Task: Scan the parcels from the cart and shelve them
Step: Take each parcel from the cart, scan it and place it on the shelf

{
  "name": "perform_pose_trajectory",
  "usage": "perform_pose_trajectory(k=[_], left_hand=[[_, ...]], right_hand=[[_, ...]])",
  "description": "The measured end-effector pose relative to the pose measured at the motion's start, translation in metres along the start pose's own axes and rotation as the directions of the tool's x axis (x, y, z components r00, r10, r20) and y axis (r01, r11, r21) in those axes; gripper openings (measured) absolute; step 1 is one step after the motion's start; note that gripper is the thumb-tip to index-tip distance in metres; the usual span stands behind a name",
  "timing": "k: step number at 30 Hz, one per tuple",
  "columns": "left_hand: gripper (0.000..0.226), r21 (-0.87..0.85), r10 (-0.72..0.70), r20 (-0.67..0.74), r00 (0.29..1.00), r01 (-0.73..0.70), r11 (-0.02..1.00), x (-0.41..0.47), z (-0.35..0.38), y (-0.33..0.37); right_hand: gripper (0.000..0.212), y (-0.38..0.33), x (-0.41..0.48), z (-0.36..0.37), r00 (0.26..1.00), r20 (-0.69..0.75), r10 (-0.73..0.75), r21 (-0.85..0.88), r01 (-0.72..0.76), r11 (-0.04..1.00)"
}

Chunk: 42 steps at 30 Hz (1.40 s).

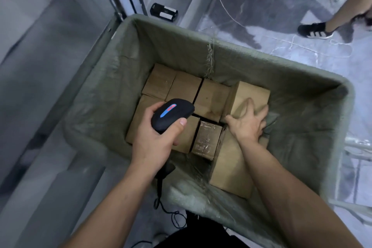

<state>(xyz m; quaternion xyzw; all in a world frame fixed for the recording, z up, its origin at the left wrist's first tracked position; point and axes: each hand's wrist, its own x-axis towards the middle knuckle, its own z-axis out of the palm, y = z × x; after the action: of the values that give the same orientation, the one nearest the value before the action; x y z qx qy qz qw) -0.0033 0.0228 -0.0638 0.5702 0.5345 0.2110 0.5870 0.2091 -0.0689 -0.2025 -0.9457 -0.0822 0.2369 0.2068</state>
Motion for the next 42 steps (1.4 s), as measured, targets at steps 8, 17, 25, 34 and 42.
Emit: perform_pose_trajectory(k=[8,17,25,34,42], left_hand=[[0.056,-0.100,0.069,-0.123,0.990,-0.081,0.992,-0.055,-0.061,0.003],[0.044,-0.137,0.172,-0.271,0.947,-0.215,0.967,-0.128,-0.142,-0.004],[0.039,-0.121,0.252,-0.379,0.890,-0.318,0.940,-0.209,-0.214,-0.014],[0.047,-0.092,0.239,-0.516,0.822,-0.331,0.939,-0.298,-0.292,-0.053],[0.044,-0.137,0.147,-0.693,0.706,-0.329,0.934,-0.355,-0.347,-0.094]], right_hand=[[0.087,-0.017,-0.063,-0.034,0.981,-0.128,-0.146,0.045,0.152,0.987],[0.086,-0.048,-0.157,-0.047,0.938,-0.104,-0.330,0.105,0.340,0.934],[0.085,-0.082,-0.271,-0.035,0.835,-0.038,-0.549,0.105,0.549,0.829],[0.085,-0.098,-0.393,-0.001,0.641,0.091,-0.762,0.146,0.749,0.647],[0.088,-0.115,-0.480,0.043,0.391,0.326,-0.860,0.322,0.810,0.491]])
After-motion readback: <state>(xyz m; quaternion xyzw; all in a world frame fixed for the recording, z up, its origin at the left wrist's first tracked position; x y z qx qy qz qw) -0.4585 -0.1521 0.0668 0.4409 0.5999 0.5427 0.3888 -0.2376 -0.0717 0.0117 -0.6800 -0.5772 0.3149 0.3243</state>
